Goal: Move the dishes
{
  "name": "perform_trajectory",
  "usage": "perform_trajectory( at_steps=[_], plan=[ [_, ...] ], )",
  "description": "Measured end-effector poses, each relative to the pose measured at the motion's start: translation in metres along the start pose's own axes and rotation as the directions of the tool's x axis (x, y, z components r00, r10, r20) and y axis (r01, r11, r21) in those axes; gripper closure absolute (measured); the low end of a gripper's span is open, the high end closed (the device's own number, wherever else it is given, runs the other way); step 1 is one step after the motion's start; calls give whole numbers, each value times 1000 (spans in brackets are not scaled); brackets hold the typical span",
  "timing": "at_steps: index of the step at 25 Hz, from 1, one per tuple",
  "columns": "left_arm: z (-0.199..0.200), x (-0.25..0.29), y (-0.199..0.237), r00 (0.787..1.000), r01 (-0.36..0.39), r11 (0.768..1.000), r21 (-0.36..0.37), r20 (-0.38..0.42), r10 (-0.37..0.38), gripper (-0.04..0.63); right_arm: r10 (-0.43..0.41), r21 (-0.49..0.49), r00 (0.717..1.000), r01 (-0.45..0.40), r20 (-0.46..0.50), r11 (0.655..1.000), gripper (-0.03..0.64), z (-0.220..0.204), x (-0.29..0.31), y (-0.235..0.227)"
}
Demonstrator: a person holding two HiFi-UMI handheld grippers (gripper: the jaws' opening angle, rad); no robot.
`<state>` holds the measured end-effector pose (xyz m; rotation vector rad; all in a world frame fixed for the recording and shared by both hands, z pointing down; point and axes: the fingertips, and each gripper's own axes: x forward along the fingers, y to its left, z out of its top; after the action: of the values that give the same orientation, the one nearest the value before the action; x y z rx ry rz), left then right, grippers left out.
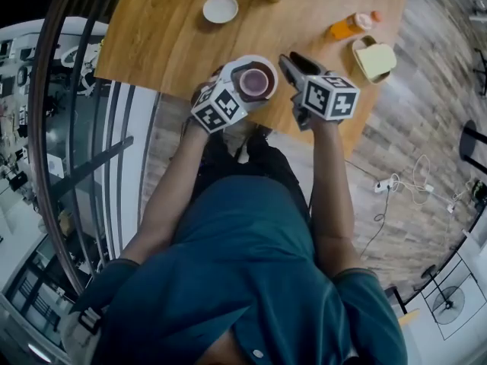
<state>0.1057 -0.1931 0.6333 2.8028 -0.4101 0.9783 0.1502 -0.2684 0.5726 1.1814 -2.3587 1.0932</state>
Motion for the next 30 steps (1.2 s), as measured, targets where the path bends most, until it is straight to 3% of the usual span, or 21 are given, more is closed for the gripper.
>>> perform_trajectory(
  at_steps=[6, 12, 21, 30],
  plan=[
    [-17, 14, 3, 999, -15, 1000, -6, -47, 15, 167, -4, 14, 998, 5, -63, 1000, 503, -28, 15, -11],
    [-24, 17, 4, 998, -31, 999, -9, -54, 30, 214, -8, 26, 993, 11, -120, 1000, 503, -54, 28, -17],
    [-15, 11, 8, 999, -49, 998, -39, 8, 49, 233, 2, 56, 986, 7, -164, 998, 503, -75, 42, -24],
    [13, -20, 22, 993, -77, 997, -22, 89, 79, 236, 4, 70, 983, 9, -185, 997, 503, -83, 50, -24]
  ],
)
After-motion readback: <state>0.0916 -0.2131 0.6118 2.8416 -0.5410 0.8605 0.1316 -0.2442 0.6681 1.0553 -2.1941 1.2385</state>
